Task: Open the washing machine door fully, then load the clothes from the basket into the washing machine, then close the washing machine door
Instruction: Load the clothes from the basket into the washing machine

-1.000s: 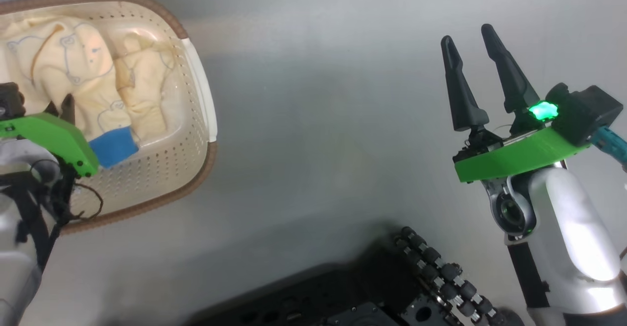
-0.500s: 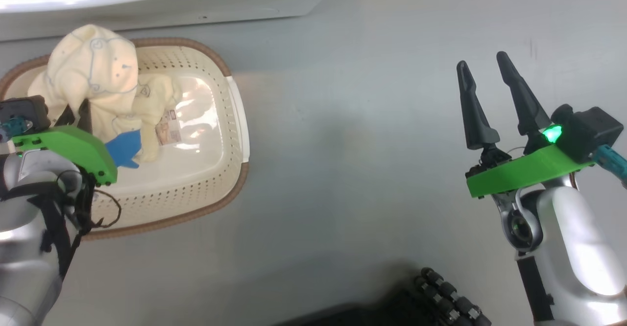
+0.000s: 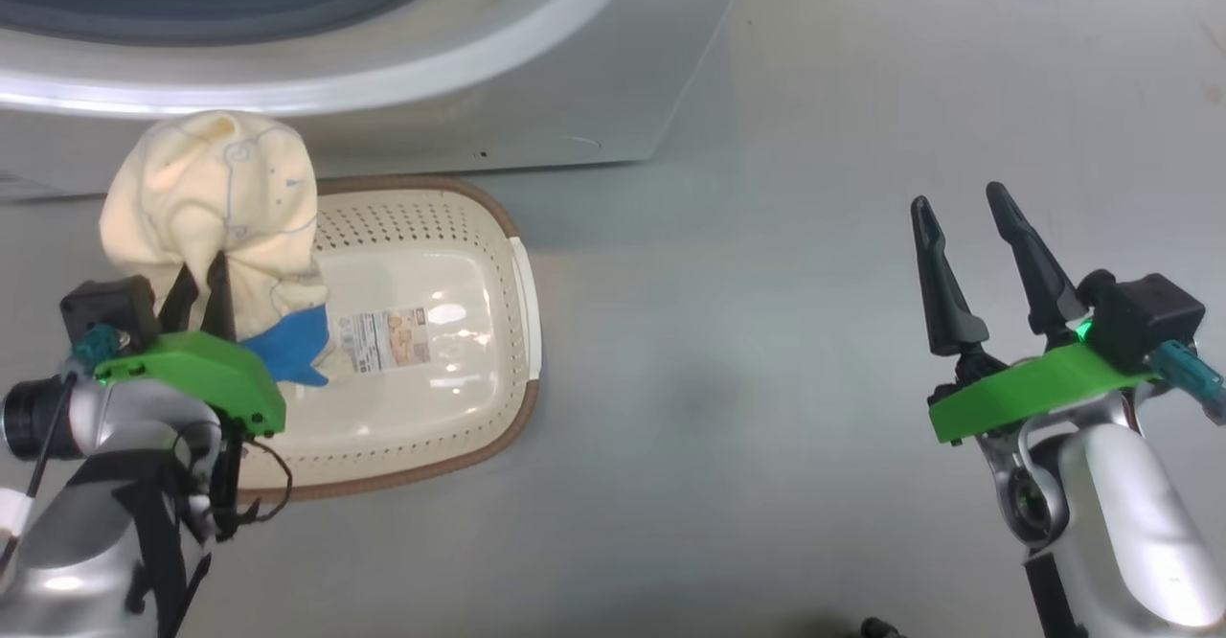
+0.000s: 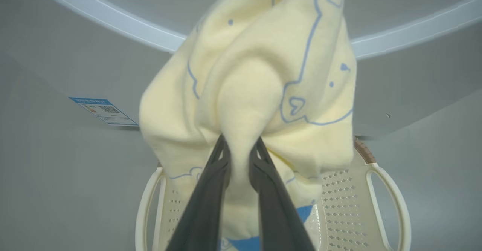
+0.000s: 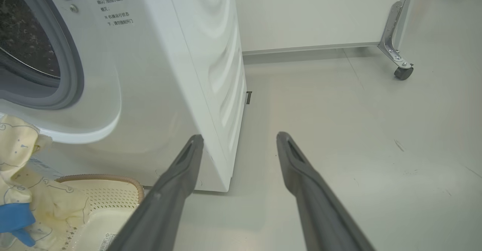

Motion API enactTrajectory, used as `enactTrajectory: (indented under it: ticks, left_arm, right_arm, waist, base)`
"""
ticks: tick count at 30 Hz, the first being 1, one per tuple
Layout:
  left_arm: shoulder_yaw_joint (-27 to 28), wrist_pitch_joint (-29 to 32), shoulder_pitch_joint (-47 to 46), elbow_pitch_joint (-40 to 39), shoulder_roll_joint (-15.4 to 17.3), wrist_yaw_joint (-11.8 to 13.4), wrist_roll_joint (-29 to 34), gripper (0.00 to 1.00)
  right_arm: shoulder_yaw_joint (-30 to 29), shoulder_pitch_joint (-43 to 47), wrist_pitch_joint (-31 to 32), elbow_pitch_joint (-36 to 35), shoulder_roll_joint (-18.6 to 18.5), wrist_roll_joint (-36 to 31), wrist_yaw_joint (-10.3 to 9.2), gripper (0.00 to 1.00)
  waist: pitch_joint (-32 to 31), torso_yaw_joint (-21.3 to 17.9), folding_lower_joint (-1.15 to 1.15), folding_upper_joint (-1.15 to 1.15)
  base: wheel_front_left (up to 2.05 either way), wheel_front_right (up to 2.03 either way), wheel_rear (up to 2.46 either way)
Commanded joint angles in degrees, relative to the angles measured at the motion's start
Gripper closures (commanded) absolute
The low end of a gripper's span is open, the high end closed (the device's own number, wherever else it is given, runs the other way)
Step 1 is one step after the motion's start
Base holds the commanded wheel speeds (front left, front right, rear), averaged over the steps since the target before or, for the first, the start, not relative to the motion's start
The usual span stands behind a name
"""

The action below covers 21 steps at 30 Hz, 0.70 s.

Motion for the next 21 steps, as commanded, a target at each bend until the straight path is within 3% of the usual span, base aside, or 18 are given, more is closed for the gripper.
enactTrajectory:
  ticks: [1,12,21]
  left_arm:
    - [3.0,-0.8,0.7,-2.5,2.5,0.7,1.3,1.00]
    - [9.6,-0.8,11.3,-18.4,2.4,3.6,9.0,1.00]
    - [11.3,-0.8,18.9,-27.1,3.0,6.0,11.3,1.00]
  right_arm:
    - [0.6,1.3,-0.3,-1.3,-0.5,-0.6,0.21,0.00]
    - [-0.7,5.3,2.0,-2.0,-0.5,-2.5,0.21,0.00]
    - [-1.2,8.7,3.8,-2.6,-0.5,-3.6,0.21,0.00]
  waist:
    - [-3.0,1.5,0.01,-0.01]
    - [-11.9,3.8,0.01,-0.01]
    - [-19.3,5.2,0.01,-0.01]
  base:
    - [0.00,0.00,0.00]
    - [0.00,0.00,0.00]
    - [0.00,0.00,0.00]
